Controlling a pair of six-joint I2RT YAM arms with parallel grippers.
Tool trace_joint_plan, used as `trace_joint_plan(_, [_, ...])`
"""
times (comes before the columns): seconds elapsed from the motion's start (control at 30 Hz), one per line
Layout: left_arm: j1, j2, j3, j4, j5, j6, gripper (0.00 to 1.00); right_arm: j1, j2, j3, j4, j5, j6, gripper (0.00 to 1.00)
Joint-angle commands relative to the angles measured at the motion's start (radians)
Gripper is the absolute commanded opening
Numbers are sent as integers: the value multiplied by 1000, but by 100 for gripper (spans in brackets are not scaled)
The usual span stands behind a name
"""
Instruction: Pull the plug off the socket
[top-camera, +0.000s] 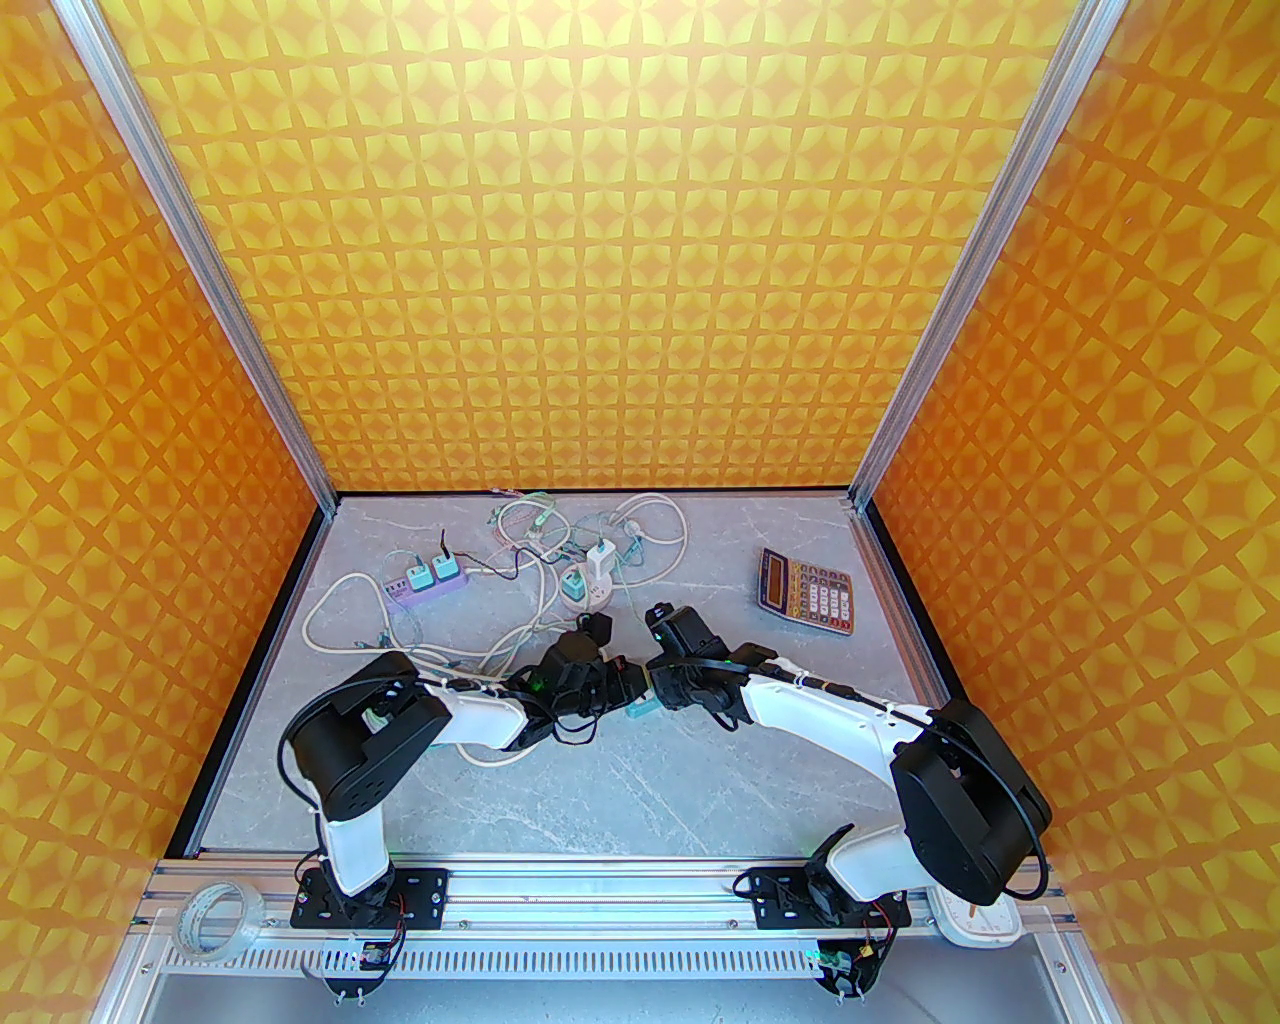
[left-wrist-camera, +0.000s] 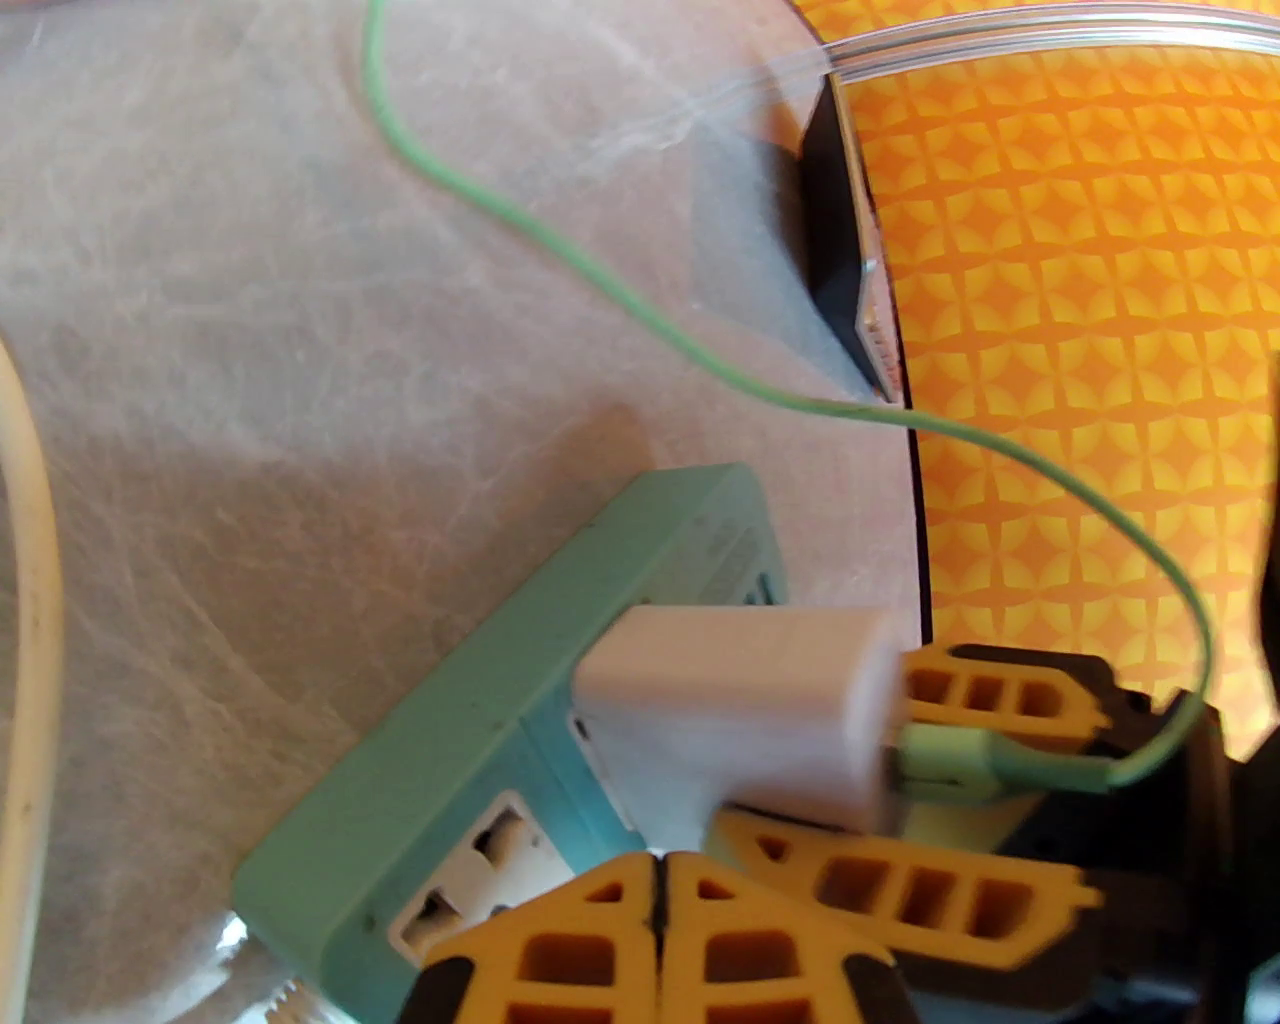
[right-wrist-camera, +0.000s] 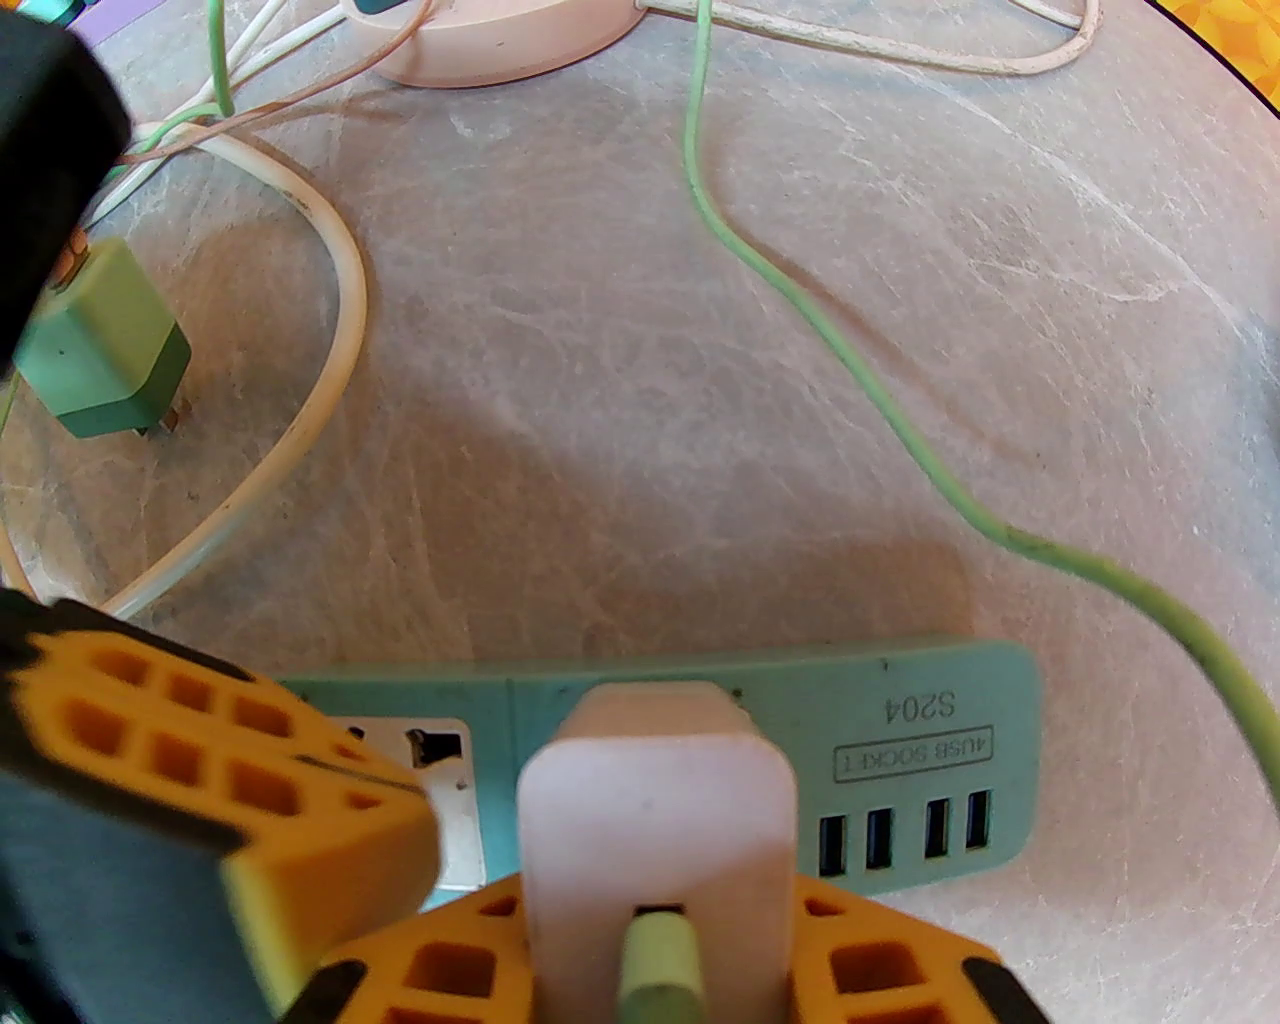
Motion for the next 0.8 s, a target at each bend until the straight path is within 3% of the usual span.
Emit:
trace_joint_plan(0.0, [-13,23,6,-86,-17,-34,0,11,12,6,5,8,14,28])
trace_joint_plan(0.23, [-21,40,6,-186,-44,-50,0,15,16,8,3,3,22,26])
trace_joint_plan(0.43, [-19,59,31,-237,-49,-51,0,86,3,29,-6,24,41,26])
trace_joint_plan(0.63, [-20,59,38,-279,-52,-48,0,82,-38,-23,14,107,25,26])
trace_joint_plan(0.77, [-20,60,42,-294,-54,-49,0,40,-82,-50,39,57,34,26])
